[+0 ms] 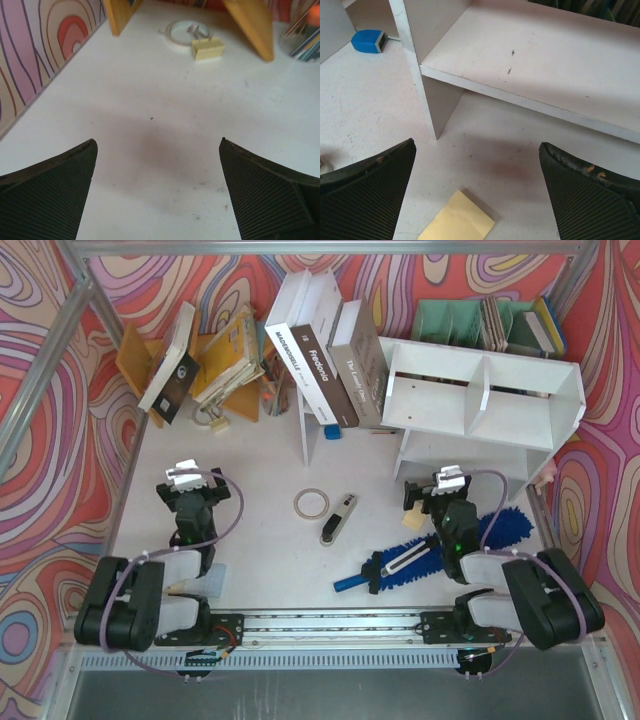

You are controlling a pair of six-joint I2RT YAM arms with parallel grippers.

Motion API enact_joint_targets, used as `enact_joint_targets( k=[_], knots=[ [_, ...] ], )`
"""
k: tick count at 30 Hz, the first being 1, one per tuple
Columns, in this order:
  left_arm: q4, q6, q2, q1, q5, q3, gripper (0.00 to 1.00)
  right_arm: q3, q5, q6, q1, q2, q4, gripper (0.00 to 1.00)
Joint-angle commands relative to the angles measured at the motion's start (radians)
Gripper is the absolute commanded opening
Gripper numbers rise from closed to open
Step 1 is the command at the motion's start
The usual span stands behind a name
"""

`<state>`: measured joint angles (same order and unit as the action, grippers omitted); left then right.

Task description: Dust the bookshelf with a duster

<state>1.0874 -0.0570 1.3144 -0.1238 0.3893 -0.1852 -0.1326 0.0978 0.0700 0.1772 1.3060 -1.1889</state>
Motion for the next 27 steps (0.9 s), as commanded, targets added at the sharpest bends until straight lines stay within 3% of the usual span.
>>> enact_joint_targets(
  k=[1, 4, 11, 16, 21, 25, 27],
  knots=[
    [-0.093, 0.058, -0.148, -0.085, 0.164, 0.023, 0.98, 0.020, 0.042, -0.027, 0.018, -0.120, 0.095, 0.99],
    [-0.235, 0.039, -0.302, -0.132, 0.209, 0.011, 0.98, -0.005, 0.053, -0.045, 0.023, -0.239, 0.240, 0.99],
    [-0.670, -0.163, -0.714, -0.154, 0.195, -0.038, 0.98, -0.099, -0.060, -0.142, 0.025, -0.456, 0.597, 0.99],
    [-0.952, -0.252, -0.922, -0.154, 0.058, -0.149, 0.98, -0.175, -0.094, -0.332, 0.026, -0.622, 0.832, 0.99],
    [-1.225, -0.388, -0.950, -0.153, 0.057, -0.295, 0.98, -0.297, -0.182, -0.401, 0.026, -0.716, 1.071, 0.99],
    [-1.425, -0.490, -0.898, -0.153, 0.054, -0.442, 0.98, -0.350, -0.015, -0.633, 0.027, -0.769, 1.262, 0.99],
    [-1.516, -0.539, -0.867, -0.154, 0.067, -0.512, 0.98, -0.357, -0.059, -0.632, 0.026, -0.792, 1.280, 0.99]
  ],
)
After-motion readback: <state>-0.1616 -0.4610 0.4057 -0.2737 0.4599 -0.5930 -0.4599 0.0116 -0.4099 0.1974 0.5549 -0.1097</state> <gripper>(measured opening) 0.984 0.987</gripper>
